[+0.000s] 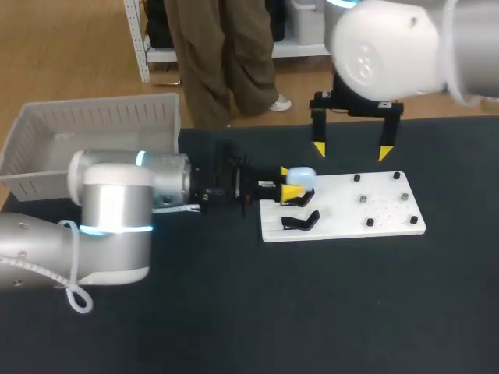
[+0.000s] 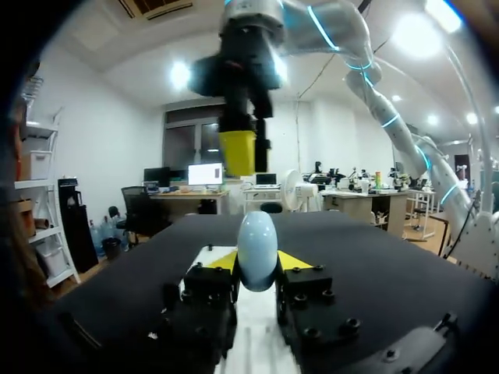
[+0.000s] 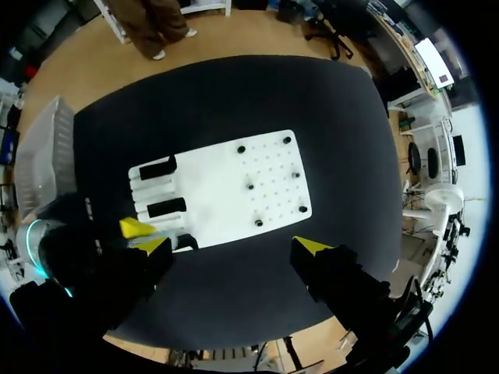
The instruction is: Pick up each earbud case from the left stands, insert the matching earbuds, close the lid, and place the case in the box.
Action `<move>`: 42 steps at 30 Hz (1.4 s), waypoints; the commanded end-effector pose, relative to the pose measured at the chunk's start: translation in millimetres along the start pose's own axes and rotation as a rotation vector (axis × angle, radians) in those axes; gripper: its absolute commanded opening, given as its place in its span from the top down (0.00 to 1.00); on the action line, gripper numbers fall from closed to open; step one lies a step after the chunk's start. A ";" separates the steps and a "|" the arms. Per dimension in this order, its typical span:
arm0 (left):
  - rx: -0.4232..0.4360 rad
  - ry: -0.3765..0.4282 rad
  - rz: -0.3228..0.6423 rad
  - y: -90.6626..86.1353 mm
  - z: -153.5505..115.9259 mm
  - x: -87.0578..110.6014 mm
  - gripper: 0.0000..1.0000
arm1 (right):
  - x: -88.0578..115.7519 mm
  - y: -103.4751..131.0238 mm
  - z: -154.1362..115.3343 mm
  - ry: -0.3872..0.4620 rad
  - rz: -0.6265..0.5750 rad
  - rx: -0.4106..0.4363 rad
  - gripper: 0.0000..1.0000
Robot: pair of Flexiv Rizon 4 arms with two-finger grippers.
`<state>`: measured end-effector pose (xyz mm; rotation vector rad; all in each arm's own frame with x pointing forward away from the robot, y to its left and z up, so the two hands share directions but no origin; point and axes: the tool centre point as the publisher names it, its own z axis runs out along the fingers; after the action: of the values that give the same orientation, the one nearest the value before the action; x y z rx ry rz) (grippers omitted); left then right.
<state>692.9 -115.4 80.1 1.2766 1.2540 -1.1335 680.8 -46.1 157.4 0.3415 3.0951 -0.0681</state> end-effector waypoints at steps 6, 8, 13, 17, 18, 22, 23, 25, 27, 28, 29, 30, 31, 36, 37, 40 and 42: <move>-0.260 0.158 0.024 -7.5 -113.7 -39.1 1.00 | 12.0 -18.4 0.8 -0.127 0.001 -0.060 0.00; -0.309 0.208 0.016 1.2 -133.7 -40.2 1.00 | 12.0 -18.4 0.8 -0.127 0.001 -0.060 0.00; -0.434 0.284 -0.074 32.7 -178.1 -27.6 1.00 | 12.0 -18.4 0.8 -0.127 0.001 -0.060 0.00; -0.554 0.334 -0.167 62.2 -211.7 -6.8 1.00 | 12.0 -18.4 0.8 -0.127 0.001 -0.060 0.00; -0.578 0.363 -0.180 69.2 -220.0 -1.5 1.00 | 12.0 -18.4 0.8 -0.127 0.001 -0.060 0.00; -0.675 0.406 -0.255 94.7 -251.0 18.1 1.00 | 12.0 -18.4 0.8 -0.127 0.001 -0.060 0.00; -0.701 0.402 -0.276 100.5 -258.7 22.0 1.00 | 12.0 -18.4 0.8 -0.127 0.001 -0.060 0.00; -0.760 0.401 -0.302 111.6 -273.5 28.1 1.00 | 12.0 -18.4 0.8 -0.127 0.001 -0.060 0.00; -0.809 0.409 -0.316 121.4 -286.2 31.7 1.00 | 12.0 -18.4 0.8 -0.127 0.001 -0.060 0.00; -0.835 0.399 -0.323 126.0 -292.3 32.6 1.00 | 12.0 -18.4 0.8 -0.127 0.001 -0.060 0.00; -0.852 0.395 -0.328 130.3 -298.0 33.0 1.00 | 12.0 -18.4 0.8 -0.127 0.001 -0.060 0.00; -0.871 0.399 -0.331 134.3 -303.1 33.6 1.00 | 12.0 -18.4 0.8 -0.127 0.001 -0.060 0.00; -0.895 0.388 -0.334 138.2 -308.1 33.9 1.00 | 12.0 -18.4 0.8 -0.127 0.001 -0.060 0.00; -0.921 0.382 -0.344 153.7 -317.6 34.3 1.00 | 12.0 -18.4 0.8 -0.127 0.001 -0.060 0.00; -0.924 0.381 -0.351 156.0 -318.2 35.1 1.00 | 12.0 -18.4 0.8 -0.127 0.001 -0.060 0.00; -0.935 0.369 -0.363 159.7 -319.6 35.4 0.96 | 12.0 -18.4 0.8 -0.127 0.001 -0.060 0.00; -0.936 0.366 -0.362 159.9 -317.4 30.5 0.00 | 12.0 -18.4 0.8 -0.127 0.001 -0.060 0.00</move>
<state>849.0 210.1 82.5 0.6058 2.0306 -0.4751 668.6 -59.9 157.1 0.3212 2.9735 -0.0010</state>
